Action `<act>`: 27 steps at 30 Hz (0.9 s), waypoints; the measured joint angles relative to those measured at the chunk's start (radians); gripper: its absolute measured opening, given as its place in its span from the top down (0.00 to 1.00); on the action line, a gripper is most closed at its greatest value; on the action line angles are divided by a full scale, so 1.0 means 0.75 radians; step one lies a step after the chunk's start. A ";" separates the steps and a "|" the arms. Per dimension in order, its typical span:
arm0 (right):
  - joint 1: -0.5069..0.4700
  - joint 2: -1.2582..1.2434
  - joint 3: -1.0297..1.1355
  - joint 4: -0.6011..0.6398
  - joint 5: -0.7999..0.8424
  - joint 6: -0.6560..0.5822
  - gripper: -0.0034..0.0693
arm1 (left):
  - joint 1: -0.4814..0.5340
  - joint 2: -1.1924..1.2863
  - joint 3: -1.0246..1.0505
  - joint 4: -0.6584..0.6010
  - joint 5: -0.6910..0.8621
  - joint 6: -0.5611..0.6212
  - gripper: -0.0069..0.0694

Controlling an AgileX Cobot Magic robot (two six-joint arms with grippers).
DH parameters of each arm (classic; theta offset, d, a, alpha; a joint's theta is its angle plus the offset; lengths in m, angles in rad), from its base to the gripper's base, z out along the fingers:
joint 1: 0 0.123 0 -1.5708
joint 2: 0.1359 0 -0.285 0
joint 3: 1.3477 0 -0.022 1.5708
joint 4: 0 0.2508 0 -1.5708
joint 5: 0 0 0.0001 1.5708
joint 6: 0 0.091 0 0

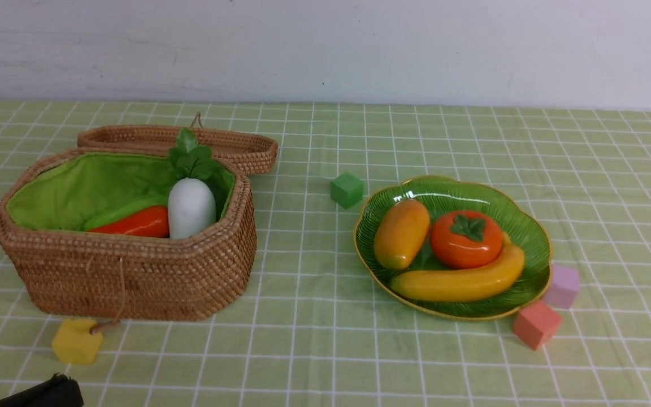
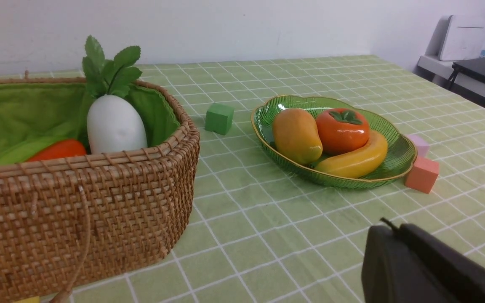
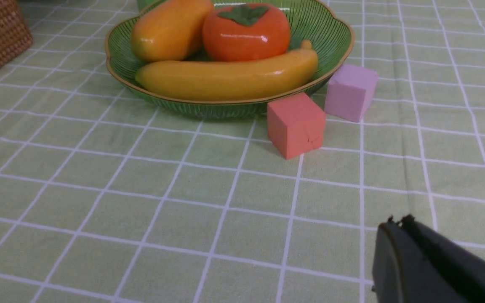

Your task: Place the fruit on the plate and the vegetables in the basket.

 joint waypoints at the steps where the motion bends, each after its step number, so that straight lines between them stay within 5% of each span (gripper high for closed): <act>1: 0.000 0.000 0.000 0.000 0.000 0.000 0.97 | 0.000 0.000 0.000 0.000 0.000 0.000 0.91; 17: 0.000 -0.001 0.000 -0.002 0.000 0.000 0.96 | 0.000 0.000 0.000 0.000 0.000 0.000 0.90; 27: 0.000 -0.001 0.000 -0.002 0.000 0.000 0.95 | 0.000 0.000 0.038 0.113 -0.233 -0.040 0.93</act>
